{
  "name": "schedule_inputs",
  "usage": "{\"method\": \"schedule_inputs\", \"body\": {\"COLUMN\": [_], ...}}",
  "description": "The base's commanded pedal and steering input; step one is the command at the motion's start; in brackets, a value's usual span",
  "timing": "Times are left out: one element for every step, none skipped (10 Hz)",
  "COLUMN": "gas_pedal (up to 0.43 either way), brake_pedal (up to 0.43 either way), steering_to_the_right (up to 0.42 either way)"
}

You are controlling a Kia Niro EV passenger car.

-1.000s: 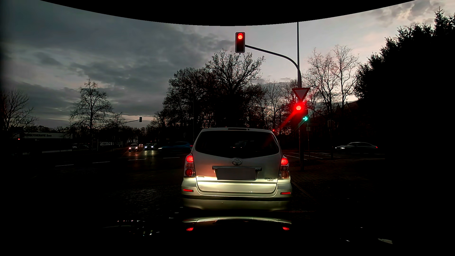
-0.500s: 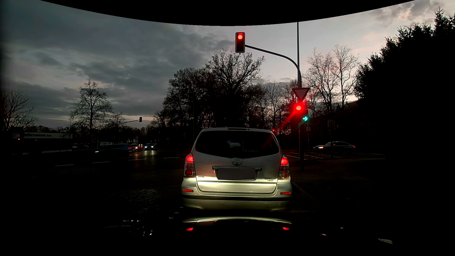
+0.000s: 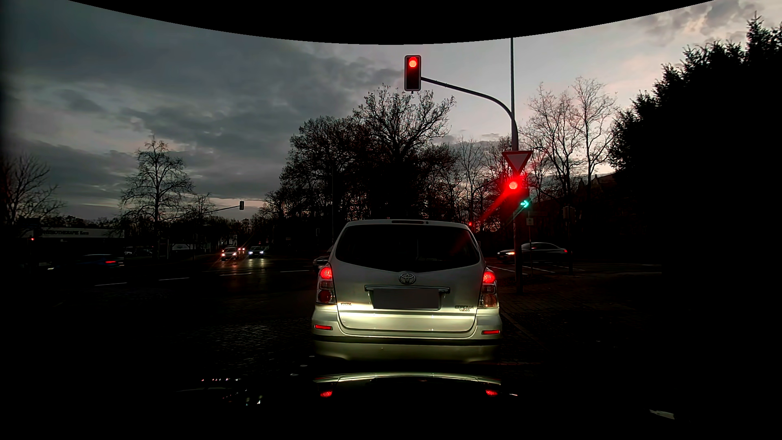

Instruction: Follow the waypoints while adhering to traffic rules and regulations

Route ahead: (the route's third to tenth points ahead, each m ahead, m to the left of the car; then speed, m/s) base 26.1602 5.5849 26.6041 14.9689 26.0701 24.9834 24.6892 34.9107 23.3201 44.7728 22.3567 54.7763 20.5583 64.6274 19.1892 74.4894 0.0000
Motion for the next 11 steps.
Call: {"method": "schedule_inputs", "body": {"gas_pedal": [0.0, 0.0, 0.0, 0.0, 0.0, 0.0, 0.0, 0.0, 0.0, 0.0, 0.0], "brake_pedal": [0.341, 0.341, 0.341, 0.341, 0.341, 0.341, 0.341, 0.341, 0.341, 0.341, 0.341], "steering_to_the_right": [0.0, -0.001, -0.001, -0.001, 0.0, -0.001, -0.001, -0.001, -0.001, -0.001, 0.0]}}
